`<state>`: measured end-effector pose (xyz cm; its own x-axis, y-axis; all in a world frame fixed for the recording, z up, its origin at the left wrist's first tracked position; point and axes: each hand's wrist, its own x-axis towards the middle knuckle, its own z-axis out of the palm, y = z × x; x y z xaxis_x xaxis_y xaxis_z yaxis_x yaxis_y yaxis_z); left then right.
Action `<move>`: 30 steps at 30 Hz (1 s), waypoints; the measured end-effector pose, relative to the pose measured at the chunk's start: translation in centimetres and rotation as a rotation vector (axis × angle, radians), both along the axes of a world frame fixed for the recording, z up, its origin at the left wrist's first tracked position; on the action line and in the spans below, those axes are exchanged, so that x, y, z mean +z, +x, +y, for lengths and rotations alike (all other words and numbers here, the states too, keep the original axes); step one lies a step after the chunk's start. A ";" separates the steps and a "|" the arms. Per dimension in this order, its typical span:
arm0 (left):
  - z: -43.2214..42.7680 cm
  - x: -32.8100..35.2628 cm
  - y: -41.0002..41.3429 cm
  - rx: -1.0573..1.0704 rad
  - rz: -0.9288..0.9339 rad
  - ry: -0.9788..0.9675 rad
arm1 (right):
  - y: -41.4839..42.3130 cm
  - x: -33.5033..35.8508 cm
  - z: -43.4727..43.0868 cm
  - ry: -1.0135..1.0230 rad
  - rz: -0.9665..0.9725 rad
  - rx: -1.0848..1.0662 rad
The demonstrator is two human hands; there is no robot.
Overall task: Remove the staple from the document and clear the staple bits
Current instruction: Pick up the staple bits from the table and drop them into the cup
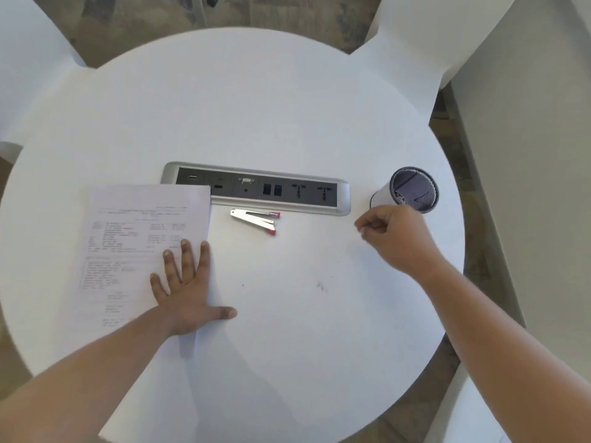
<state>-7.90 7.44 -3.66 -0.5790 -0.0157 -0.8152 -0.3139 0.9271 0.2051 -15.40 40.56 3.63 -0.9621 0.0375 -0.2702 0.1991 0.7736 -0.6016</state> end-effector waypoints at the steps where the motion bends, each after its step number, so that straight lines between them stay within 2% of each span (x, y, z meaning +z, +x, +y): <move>1: 0.0 0.0 0.0 -0.001 0.000 -0.002 | 1.0 -1.1 -0.6 0.038 -0.041 0.047; 10: 0.0 0.0 0.3 -0.006 0.007 -0.001 | 7.1 -5.8 -3.0 0.303 -0.348 0.194; 16: 0.0 0.0 0.3 -0.008 0.014 -0.005 | 7.6 -6.6 -5.4 0.170 -0.228 0.145; 19: 0.0 0.0 0.3 -0.013 0.017 -0.007 | 7.0 -5.9 -5.1 0.095 -0.178 0.011; 21: 0.1 0.0 0.3 -0.012 0.015 -0.009 | 7.0 -5.6 -4.5 0.119 -0.152 -0.030; 26: 0.1 0.0 0.3 -0.010 0.012 -0.002 | 7.8 -6.2 -4.8 0.224 -0.184 0.088; 30: 0.0 -0.1 0.4 -0.008 0.018 0.002 | 7.9 -6.3 -6.7 0.328 -0.118 0.233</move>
